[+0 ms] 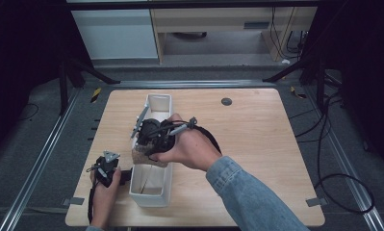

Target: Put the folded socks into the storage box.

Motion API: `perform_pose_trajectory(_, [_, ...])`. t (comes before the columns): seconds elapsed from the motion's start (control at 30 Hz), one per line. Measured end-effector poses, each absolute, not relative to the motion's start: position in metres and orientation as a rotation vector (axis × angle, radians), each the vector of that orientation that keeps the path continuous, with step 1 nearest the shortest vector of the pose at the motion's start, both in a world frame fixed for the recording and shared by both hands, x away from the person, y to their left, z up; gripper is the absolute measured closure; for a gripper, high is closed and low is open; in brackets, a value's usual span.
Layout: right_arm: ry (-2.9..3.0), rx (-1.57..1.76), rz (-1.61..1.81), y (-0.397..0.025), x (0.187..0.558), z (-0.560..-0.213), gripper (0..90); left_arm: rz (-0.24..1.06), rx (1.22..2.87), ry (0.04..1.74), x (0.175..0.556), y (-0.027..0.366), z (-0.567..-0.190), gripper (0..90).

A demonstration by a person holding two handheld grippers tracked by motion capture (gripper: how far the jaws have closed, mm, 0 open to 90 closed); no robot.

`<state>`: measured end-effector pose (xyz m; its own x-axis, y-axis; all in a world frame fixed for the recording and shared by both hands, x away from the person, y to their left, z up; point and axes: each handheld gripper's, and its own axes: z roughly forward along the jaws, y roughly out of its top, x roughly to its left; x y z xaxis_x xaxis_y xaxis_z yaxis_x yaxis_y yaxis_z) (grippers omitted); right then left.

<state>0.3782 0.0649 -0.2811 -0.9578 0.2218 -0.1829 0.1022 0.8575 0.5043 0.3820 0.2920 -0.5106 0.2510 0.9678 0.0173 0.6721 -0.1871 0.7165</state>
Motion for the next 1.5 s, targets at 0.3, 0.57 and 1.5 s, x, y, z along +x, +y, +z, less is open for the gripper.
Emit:
perform_pose_trajectory(0.3, [2.829,0.218,0.67,0.079,0.375,-0.292,53.6,0.647,1.949,1.48,0.382,0.293,-0.51,0.0])
perform_pose_trajectory(0.57, [2.843,0.219,0.669,0.08,0.375,-0.295,53.6,0.646,1.944,1.482,0.382,0.292,-0.511,0.0])
perform_pose_trajectory(1.5, [2.912,0.205,0.559,0.089,0.363,-0.315,54.4,0.645,1.945,1.481,0.382,0.292,-0.511,0.0])
